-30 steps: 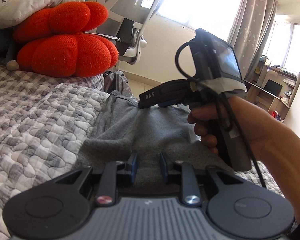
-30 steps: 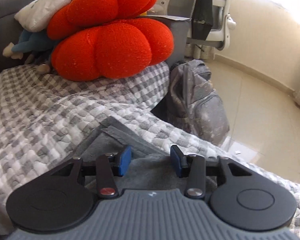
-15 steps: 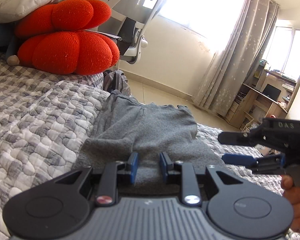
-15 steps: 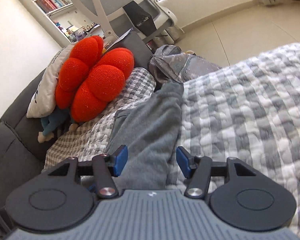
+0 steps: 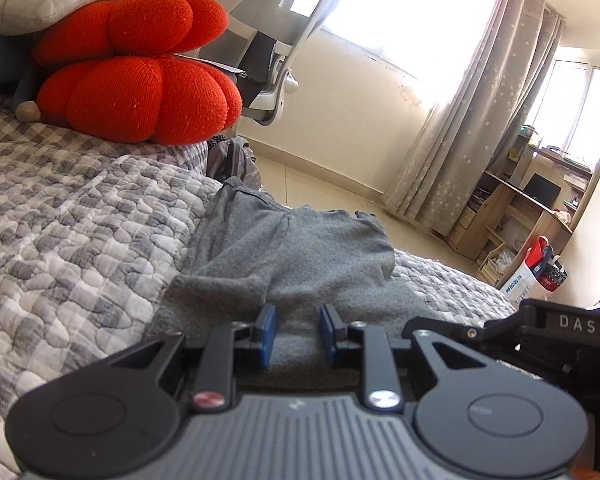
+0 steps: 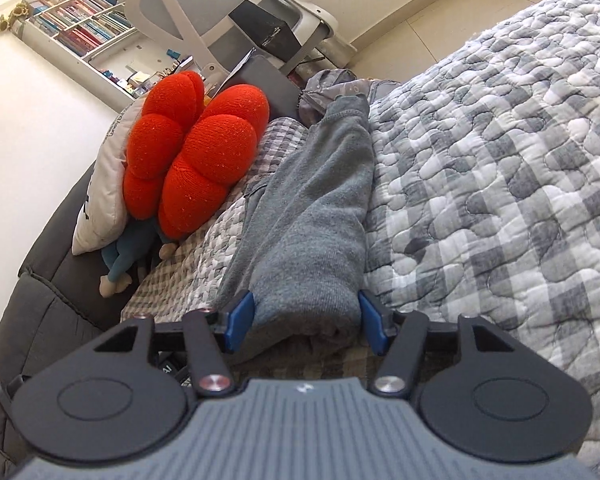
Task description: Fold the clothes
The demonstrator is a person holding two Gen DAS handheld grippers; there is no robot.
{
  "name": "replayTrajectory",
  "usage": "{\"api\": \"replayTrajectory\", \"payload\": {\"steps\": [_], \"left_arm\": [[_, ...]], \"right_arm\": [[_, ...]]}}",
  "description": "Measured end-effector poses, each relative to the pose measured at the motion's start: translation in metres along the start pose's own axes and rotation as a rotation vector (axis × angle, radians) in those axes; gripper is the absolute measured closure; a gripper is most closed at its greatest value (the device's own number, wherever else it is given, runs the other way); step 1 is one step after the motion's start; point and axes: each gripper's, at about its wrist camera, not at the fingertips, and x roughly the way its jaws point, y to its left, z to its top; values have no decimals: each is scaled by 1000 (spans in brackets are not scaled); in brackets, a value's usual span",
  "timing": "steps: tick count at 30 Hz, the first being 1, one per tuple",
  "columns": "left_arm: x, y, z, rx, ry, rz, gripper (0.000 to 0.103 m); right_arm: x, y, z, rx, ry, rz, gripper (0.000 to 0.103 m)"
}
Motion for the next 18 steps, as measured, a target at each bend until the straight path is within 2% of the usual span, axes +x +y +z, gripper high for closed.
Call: {"api": "replayTrajectory", "payload": {"steps": [4, 7, 10, 13, 16, 18], "left_arm": [[0, 5, 1, -35, -1, -14, 78], [-2, 9, 2, -71, -2, -11, 78], [-15, 14, 7, -97, 34, -8, 78], [-52, 32, -1, -205, 49, -47, 55], [-84, 47, -14, -289, 89, -71, 54], [-101, 49, -21, -327, 108, -121, 54]], "right_arm": [[3, 10, -9, -85, -31, -59, 56], [2, 10, -8, -86, -27, -73, 61], [-7, 13, -3, -85, -27, -68, 64], [-36, 22, -5, -103, -61, -47, 65], [-72, 13, -10, -85, -78, -47, 65], [-96, 2, -16, -67, -79, -52, 65]]}}
